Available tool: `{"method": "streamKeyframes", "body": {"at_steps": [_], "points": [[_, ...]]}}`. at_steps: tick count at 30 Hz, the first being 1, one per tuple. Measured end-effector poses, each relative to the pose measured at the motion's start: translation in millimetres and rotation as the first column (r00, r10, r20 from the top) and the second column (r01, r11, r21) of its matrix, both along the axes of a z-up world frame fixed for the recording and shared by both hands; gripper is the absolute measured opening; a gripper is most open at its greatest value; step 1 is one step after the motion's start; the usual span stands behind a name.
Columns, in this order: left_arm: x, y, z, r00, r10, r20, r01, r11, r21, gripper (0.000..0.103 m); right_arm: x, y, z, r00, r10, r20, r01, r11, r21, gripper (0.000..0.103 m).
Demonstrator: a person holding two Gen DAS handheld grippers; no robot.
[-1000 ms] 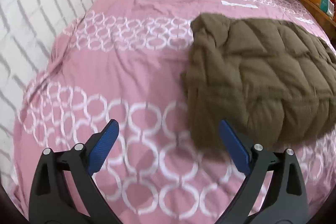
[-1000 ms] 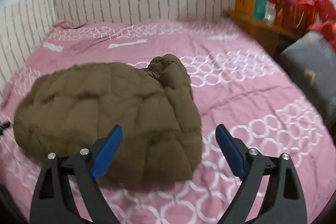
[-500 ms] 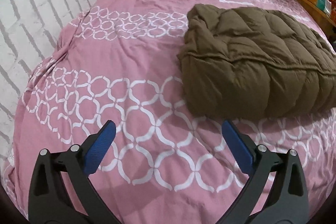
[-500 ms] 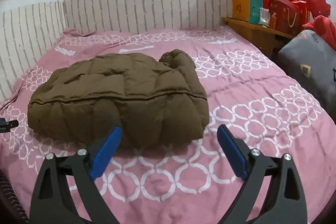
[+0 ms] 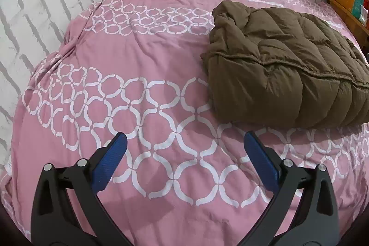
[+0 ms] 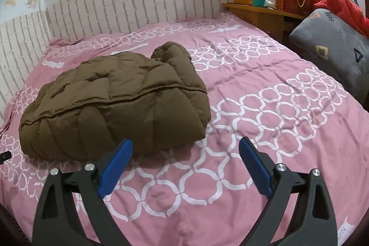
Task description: Fold large clothes
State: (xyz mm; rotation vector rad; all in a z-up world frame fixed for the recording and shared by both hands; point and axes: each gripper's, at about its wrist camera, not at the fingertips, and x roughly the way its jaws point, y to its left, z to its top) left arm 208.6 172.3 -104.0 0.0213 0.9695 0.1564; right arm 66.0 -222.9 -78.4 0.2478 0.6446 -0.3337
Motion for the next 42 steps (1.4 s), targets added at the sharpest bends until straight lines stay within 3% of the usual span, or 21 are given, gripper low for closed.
{"method": "streamKeyframes", "body": {"at_steps": [23,35,42], "points": [[-1,-8,1,0.999,-0.038,-0.003,0.038,0.999,0.034,0.100,3,2,-5,1.000,0.018,-0.012,-0.018,1.000,-0.015,0.093],[-1,-4,12,0.998,-0.053,0.018,0.053,0.998,-0.019,0.100,8,8,0,0.999,0.041,-0.021,-0.042,0.999,-0.007,0.093],[26,-14,16,0.997,-0.074,0.022,0.074,0.997,-0.010,0.100,21,12,-14,0.994,0.093,-0.056,-0.093,0.996,-0.002,0.093]]}}
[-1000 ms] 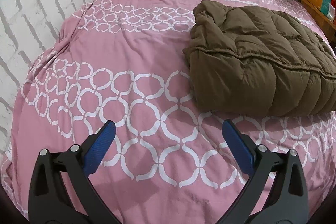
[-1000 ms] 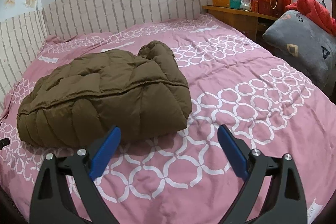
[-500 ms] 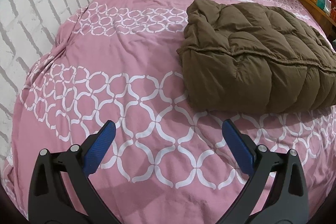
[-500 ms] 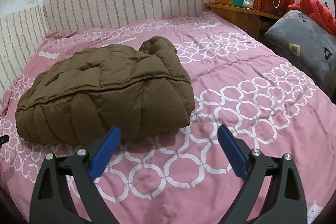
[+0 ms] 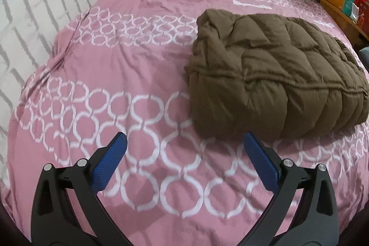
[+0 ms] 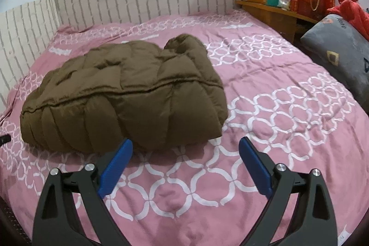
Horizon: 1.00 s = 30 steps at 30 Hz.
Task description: Fold large clothes
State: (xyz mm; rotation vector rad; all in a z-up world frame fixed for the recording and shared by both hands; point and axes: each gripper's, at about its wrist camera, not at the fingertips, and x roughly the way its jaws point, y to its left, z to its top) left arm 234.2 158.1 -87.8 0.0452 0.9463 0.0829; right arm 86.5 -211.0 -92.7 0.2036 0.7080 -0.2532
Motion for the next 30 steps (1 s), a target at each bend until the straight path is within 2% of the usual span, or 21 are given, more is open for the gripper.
{"method": "streamKeyframes", "body": {"at_steps": [3,6,9,12,13,15,17,20,21,23,24,27,30], "points": [[27,-4,18,0.999,0.000,0.050,0.002,0.999,-0.042,0.100,7,-4,-7,1.000,0.007,-0.018,-0.006,1.000,0.017,0.093],[72,-15,45,0.996,0.026,0.085,-0.018,0.996,-0.092,0.100,19,-14,-5,1.000,0.001,-0.029,0.000,1.000,0.023,0.093],[106,-29,71,0.993,-0.015,0.116,0.033,0.987,-0.157,0.100,36,-21,-1,0.999,-0.011,-0.049,0.013,1.000,0.022,0.093],[131,-46,91,0.987,-0.080,0.136,0.094,0.991,-0.098,0.100,56,-23,17,0.999,-0.009,-0.037,0.009,1.000,-0.018,0.093],[140,-49,99,0.985,-0.106,0.139,0.116,0.991,-0.071,0.100,63,-23,27,1.000,-0.009,-0.019,0.009,1.000,-0.019,0.093],[147,-49,106,0.981,-0.129,0.146,0.140,0.988,-0.066,0.100,74,-23,40,1.000,-0.015,0.001,0.015,1.000,0.008,0.093],[145,-45,100,0.980,-0.138,0.144,0.153,0.984,-0.092,0.100,83,-23,45,1.000,-0.024,0.003,0.023,0.999,0.043,0.093],[145,-39,70,0.989,-0.143,0.047,0.147,0.985,-0.092,0.100,94,-13,48,1.000,-0.028,-0.005,0.028,1.000,0.003,0.093],[147,-39,64,0.987,-0.153,0.037,0.156,0.985,-0.080,0.100,99,-10,49,0.999,-0.033,-0.010,0.032,0.999,-0.019,0.093],[153,-37,54,0.995,-0.099,0.023,0.099,0.995,0.006,0.100,107,-10,50,0.999,-0.036,-0.026,0.036,0.999,-0.011,0.093],[155,-37,54,0.996,-0.089,0.026,0.089,0.996,0.011,0.100,110,-12,50,0.999,-0.033,-0.029,0.034,0.999,0.001,0.093],[155,-37,58,0.992,-0.125,0.028,0.127,0.990,-0.056,0.100,123,-16,54,0.998,-0.041,-0.055,0.042,0.999,0.018,0.093],[152,-42,58,0.988,-0.150,0.040,0.151,0.988,-0.019,0.100,128,-16,59,0.997,-0.046,-0.064,0.046,0.999,0.004,0.093]]}}
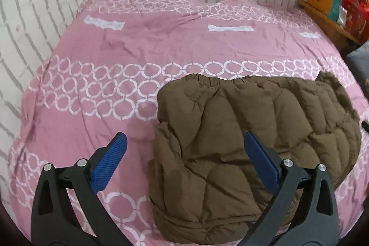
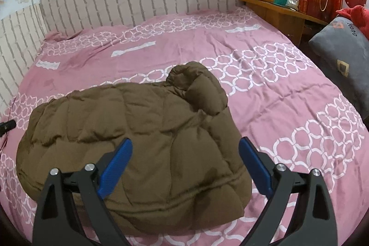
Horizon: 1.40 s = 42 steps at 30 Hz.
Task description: Fold large clothes
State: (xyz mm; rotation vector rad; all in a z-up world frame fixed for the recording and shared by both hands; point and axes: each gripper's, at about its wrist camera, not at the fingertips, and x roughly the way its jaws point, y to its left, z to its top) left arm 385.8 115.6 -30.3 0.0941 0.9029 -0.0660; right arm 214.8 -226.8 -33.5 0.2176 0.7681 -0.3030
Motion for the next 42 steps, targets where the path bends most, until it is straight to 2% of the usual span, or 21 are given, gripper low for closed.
{"method": "streamKeyframes", "body": {"at_steps": [2,6,13,21,30,34,42], "points": [[0,-2,-3,1.000,-0.003,0.001,0.003,1.000,0.006,0.100,2,1,3,1.000,-0.005,-0.007,0.005,1.000,-0.003,0.093],[0,2,-9,0.999,-0.002,-0.037,0.001,0.999,-0.035,0.100,7,2,3,1.000,-0.002,-0.010,0.003,1.000,0.014,0.093],[5,6,-21,0.998,-0.003,-0.058,0.002,1.000,-0.025,0.100,31,2,7,0.999,0.042,-0.018,-0.043,0.999,-0.017,0.093],[9,0,-25,1.000,-0.025,-0.004,0.026,0.999,0.043,0.100,40,-13,5,1.000,0.031,-0.003,-0.031,0.999,-0.032,0.093],[28,18,-34,1.000,0.026,0.011,-0.026,0.999,0.035,0.100,43,-31,-15,1.000,0.016,-0.025,-0.017,0.999,-0.029,0.093],[38,22,-41,0.999,0.036,-0.014,-0.036,0.999,0.018,0.100,53,-29,-17,0.999,0.044,-0.020,-0.044,0.999,-0.028,0.093],[43,19,-47,1.000,0.022,-0.016,-0.021,0.998,0.065,0.100,89,-19,-14,0.991,0.128,-0.044,-0.131,0.990,-0.060,0.093]]}}
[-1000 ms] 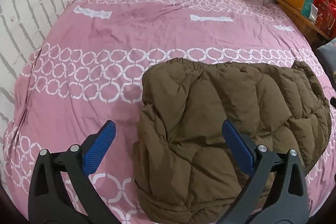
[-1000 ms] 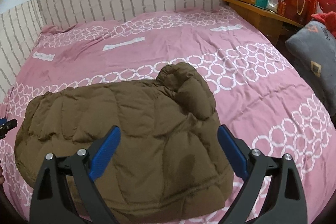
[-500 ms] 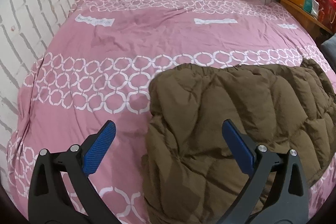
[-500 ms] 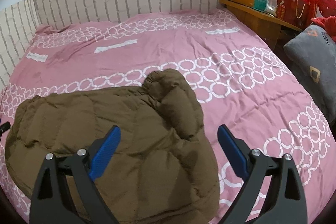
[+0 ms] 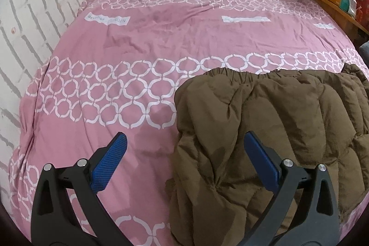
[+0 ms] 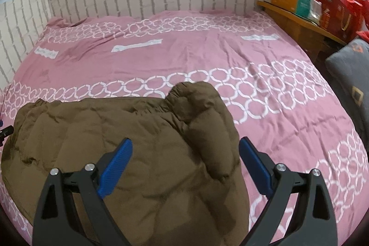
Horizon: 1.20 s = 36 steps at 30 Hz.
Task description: Fold large clothes
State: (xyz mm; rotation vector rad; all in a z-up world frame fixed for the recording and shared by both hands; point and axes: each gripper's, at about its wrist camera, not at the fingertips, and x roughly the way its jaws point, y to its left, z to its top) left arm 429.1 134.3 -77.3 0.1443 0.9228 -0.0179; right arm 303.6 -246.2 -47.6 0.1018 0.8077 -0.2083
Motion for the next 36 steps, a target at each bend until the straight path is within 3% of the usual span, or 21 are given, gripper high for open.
{"method": "streamKeyframes", "body": {"at_steps": [5,9,11,12,13,16,18,20,22,23,24,26,27,29,30,31,33,36], "points": [[6,-2,-12,0.999,-0.011,-0.048,0.010,1.000,-0.023,0.100,27,-1,-3,0.999,0.022,-0.039,-0.023,0.999,-0.036,0.093],[9,-12,-20,0.996,-0.047,-0.078,0.045,0.998,-0.032,0.100,58,-5,-29,0.980,0.046,-0.195,-0.058,0.997,-0.054,0.092],[11,-17,-24,0.995,-0.055,-0.087,0.054,0.998,-0.020,0.100,67,-5,-46,0.960,0.050,-0.275,-0.070,0.996,-0.062,0.075],[12,-18,-27,0.994,-0.059,-0.096,0.058,0.998,-0.019,0.100,70,-5,-57,0.948,0.051,-0.316,-0.075,0.995,-0.066,0.051],[13,-19,-29,0.993,-0.061,-0.101,0.059,0.998,-0.022,0.100,70,-4,-62,0.944,0.058,-0.324,-0.080,0.995,-0.055,0.038],[15,-16,-31,0.992,-0.057,-0.111,0.054,0.998,-0.034,0.100,69,2,-62,0.946,0.081,-0.315,-0.105,0.993,-0.060,0.017],[14,-13,-29,0.994,-0.041,-0.099,0.037,0.999,-0.033,0.100,66,2,-41,0.970,0.056,-0.235,-0.083,0.991,-0.106,0.012],[13,-6,-22,0.997,-0.016,-0.074,0.013,0.999,-0.037,0.100,56,-14,1,1.000,-0.024,-0.015,0.024,0.999,-0.031,0.012],[12,0,-17,0.998,-0.004,-0.064,0.000,0.998,-0.059,0.100,45,-23,30,0.985,-0.093,0.147,0.090,0.996,0.029,0.012],[12,1,-16,0.998,-0.006,-0.065,0.002,0.998,-0.070,0.100,45,-26,37,0.975,-0.124,0.184,0.118,0.992,0.043,0.012],[12,1,-17,0.998,-0.008,-0.067,0.003,0.998,-0.070,0.100,54,-32,32,0.979,-0.146,0.144,0.140,0.989,0.048,0.012],[12,-3,-22,0.997,-0.004,-0.082,0.000,0.999,-0.043,0.100,83,-44,-1,0.987,-0.148,-0.065,0.153,0.985,0.076,0.015],[12,-4,-24,0.996,-0.003,-0.087,0.001,0.999,-0.032,0.100,100,-45,-32,0.960,-0.133,-0.247,0.152,0.987,0.060,0.017],[13,-5,-23,0.996,-0.012,-0.088,0.009,0.999,-0.034,0.100,104,-35,-52,0.926,-0.120,-0.357,0.109,0.993,-0.052,0.026],[12,-4,-22,0.996,-0.015,-0.087,0.011,0.999,-0.042,0.100,102,-31,-53,0.923,-0.131,-0.362,0.111,0.991,-0.074,0.035],[12,-4,-20,0.996,-0.017,-0.085,0.012,0.998,-0.055,0.100,95,-30,-45,0.936,-0.128,-0.327,0.125,0.992,-0.030,0.044],[12,-3,-19,0.996,-0.019,-0.087,0.013,0.997,-0.074,0.100,74,-25,-19,0.972,-0.098,-0.213,0.108,0.994,0.033,0.061],[9,-9,-18,0.996,-0.028,-0.086,0.022,0.997,-0.077,0.100,42,-22,12,0.988,-0.098,-0.117,0.097,0.995,-0.016,0.078]]}}
